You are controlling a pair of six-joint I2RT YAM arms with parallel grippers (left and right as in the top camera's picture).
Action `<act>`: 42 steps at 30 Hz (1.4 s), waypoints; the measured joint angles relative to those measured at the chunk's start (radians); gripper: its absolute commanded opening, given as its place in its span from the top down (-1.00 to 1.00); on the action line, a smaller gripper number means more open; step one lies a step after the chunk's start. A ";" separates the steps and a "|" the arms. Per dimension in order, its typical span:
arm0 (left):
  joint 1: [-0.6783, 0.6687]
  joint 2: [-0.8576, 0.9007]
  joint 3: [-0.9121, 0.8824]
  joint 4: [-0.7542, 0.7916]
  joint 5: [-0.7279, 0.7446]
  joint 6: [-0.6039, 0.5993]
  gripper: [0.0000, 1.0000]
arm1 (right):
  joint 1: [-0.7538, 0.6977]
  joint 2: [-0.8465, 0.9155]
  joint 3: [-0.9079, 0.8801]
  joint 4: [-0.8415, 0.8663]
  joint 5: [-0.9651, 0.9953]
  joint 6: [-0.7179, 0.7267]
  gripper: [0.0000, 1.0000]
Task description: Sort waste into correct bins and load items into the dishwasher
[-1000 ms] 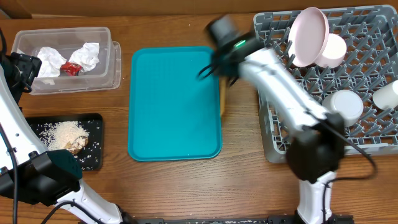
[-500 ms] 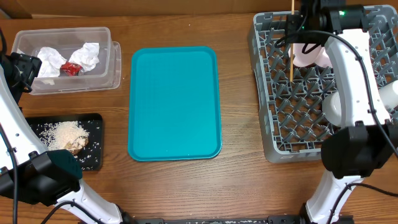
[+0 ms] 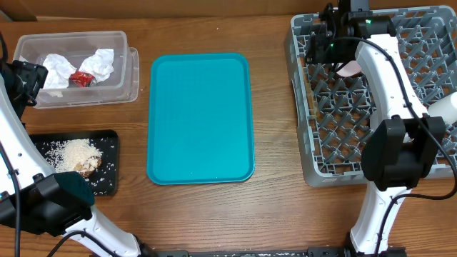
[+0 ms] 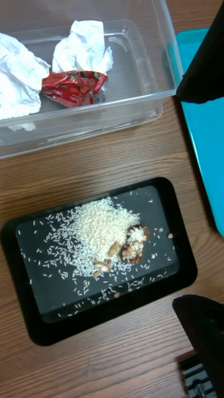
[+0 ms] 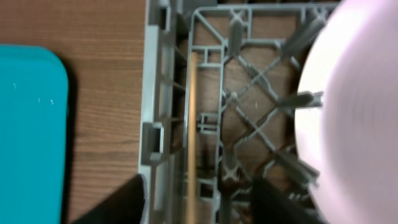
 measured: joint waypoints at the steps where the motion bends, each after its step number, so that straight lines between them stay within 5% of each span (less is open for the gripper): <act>1: 0.000 0.000 0.000 0.000 0.000 0.000 -1.00 | 0.000 0.000 0.000 -0.008 0.000 0.007 -0.22; 10: 0.000 0.000 0.000 0.000 0.000 0.000 -1.00 | 0.000 -0.053 0.003 -0.133 0.003 0.118 -0.23; 24: 0.000 0.000 0.000 0.000 0.000 0.000 -0.99 | 0.030 -0.548 0.014 -0.524 0.007 0.278 -0.20; 35: 0.000 0.000 0.000 0.000 0.001 0.000 -1.00 | 0.113 -0.987 -0.439 -0.391 0.011 0.354 -0.24; 36: 0.000 0.000 0.000 0.000 0.002 0.000 -0.99 | 0.113 -1.036 -0.497 -0.361 0.011 0.367 -0.28; 37: 0.000 0.000 0.000 0.000 0.003 0.000 -1.00 | 0.114 -1.083 -0.553 -0.336 0.011 0.378 -1.00; 42: 0.000 0.000 0.000 0.000 0.003 0.000 -0.99 | 0.118 -1.262 -0.772 -0.265 0.011 0.413 -1.00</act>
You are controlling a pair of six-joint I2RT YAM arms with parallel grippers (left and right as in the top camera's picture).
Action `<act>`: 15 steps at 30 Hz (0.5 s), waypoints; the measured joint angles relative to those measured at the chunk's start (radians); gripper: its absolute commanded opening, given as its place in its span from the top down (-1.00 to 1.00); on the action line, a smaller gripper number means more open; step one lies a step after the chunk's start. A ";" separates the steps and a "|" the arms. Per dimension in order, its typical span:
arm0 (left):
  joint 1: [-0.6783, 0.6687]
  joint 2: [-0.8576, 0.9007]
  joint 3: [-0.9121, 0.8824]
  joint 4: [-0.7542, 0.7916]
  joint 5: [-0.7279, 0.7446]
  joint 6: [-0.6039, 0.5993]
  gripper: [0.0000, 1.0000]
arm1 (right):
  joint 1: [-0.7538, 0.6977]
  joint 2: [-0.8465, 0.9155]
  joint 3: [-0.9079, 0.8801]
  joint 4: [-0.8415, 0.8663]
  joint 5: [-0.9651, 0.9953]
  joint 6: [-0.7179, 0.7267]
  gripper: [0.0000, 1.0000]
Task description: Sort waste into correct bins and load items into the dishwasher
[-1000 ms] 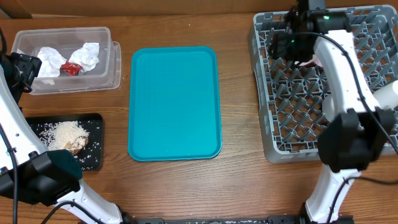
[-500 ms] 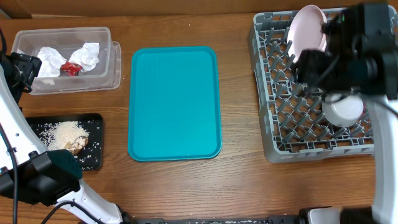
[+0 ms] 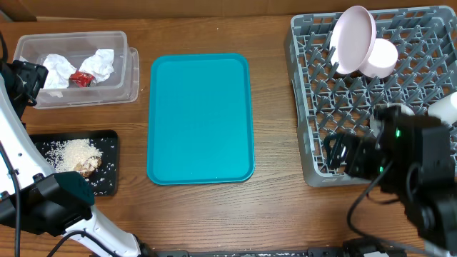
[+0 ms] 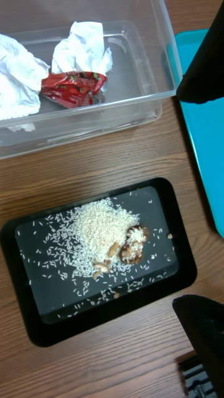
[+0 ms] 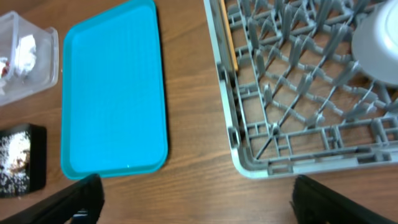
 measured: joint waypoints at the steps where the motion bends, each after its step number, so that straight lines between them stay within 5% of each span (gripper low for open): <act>1: 0.000 0.000 0.000 0.000 0.000 0.000 -1.00 | 0.000 -0.018 -0.023 -0.003 0.000 0.005 -1.00; 15: 0.000 0.000 0.000 0.000 0.000 0.000 -0.99 | 0.000 -0.027 -0.058 -0.051 0.000 0.015 -1.00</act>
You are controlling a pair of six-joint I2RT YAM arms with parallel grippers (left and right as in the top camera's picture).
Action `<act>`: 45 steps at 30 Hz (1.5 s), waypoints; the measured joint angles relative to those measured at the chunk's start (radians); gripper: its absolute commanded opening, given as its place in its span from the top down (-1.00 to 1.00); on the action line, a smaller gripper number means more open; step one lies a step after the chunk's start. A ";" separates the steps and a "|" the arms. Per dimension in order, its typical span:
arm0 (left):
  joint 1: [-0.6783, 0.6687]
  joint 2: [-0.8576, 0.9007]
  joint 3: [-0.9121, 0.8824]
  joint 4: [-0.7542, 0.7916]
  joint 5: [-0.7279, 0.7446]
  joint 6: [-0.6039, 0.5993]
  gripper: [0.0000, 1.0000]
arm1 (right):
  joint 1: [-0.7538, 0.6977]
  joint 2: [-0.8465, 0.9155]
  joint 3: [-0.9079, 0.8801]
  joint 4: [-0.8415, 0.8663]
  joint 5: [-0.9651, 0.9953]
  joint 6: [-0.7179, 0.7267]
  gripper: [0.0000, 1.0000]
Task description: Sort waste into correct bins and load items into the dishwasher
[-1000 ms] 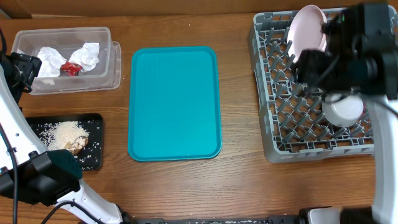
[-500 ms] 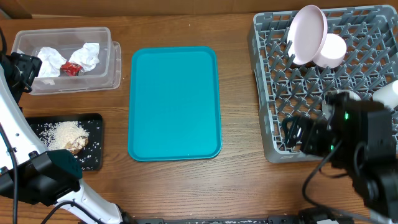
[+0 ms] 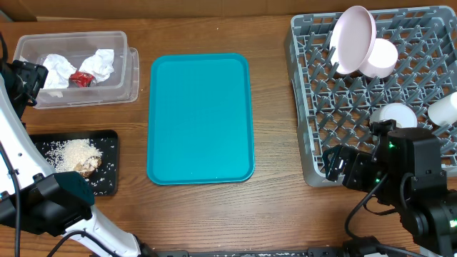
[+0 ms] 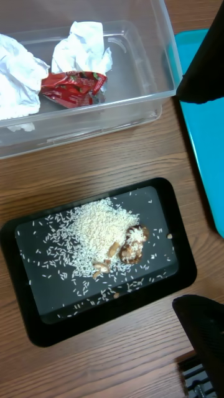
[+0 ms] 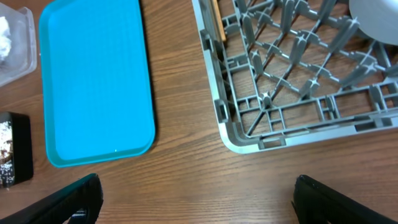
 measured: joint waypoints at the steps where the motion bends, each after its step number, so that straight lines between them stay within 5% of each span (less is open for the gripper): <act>1: 0.000 0.000 0.000 0.000 0.000 0.000 -1.00 | 0.000 0.000 0.000 -0.006 0.000 0.000 -1.00; 10: 0.000 0.000 0.000 0.000 0.000 0.000 -1.00 | 0.097 -0.005 -0.066 0.090 0.023 -0.001 -1.00; 21: 0.000 0.000 0.000 0.000 0.000 0.000 -1.00 | 0.158 -0.130 -0.600 0.808 -0.010 -0.023 -1.00; 29: 0.000 0.000 0.000 0.000 0.000 0.000 -1.00 | 0.162 -0.283 -0.879 1.100 -0.061 -0.066 -1.00; 45: 0.000 0.000 0.000 0.000 0.000 0.000 -1.00 | 0.008 -0.663 -1.073 1.221 -0.072 -0.156 -1.00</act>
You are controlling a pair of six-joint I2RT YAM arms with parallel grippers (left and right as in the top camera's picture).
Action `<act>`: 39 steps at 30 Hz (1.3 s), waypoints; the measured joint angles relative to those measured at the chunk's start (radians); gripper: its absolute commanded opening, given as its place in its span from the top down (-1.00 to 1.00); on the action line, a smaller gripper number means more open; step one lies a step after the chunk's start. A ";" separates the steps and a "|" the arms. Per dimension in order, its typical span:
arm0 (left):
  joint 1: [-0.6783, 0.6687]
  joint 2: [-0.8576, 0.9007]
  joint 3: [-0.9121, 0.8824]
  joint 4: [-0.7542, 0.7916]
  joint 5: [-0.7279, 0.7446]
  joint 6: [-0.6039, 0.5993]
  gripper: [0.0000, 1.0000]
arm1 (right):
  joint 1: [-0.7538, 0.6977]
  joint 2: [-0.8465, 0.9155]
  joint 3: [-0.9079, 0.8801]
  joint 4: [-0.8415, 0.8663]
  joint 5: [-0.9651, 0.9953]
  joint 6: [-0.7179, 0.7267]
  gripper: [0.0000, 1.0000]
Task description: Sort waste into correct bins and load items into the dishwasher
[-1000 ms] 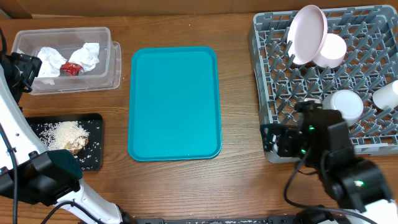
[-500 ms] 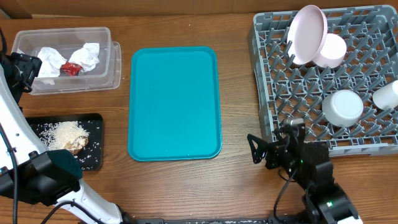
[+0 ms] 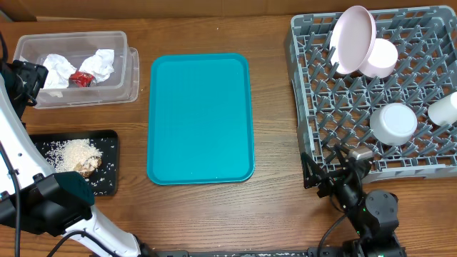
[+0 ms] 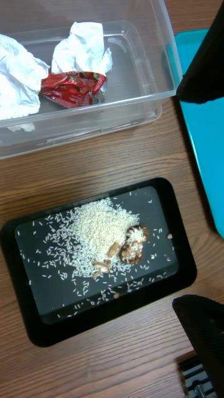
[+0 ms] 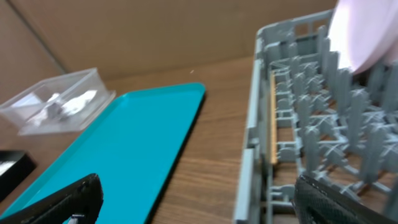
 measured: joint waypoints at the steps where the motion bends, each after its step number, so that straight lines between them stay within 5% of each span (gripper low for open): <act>1: 0.000 0.000 0.000 0.000 0.000 0.000 -1.00 | -0.010 -0.011 -0.014 0.028 0.000 -0.001 -1.00; 6: 0.000 0.000 0.000 0.000 0.000 0.000 -1.00 | -0.039 -0.064 -0.082 0.133 0.001 -0.002 -1.00; 19: 0.000 0.000 0.000 0.000 0.000 0.000 -0.99 | -0.142 -0.169 -0.093 0.063 0.094 -0.009 -1.00; 39: 0.000 0.000 0.000 0.000 0.000 0.000 -1.00 | -0.185 -0.186 -0.093 0.058 0.135 -0.217 -1.00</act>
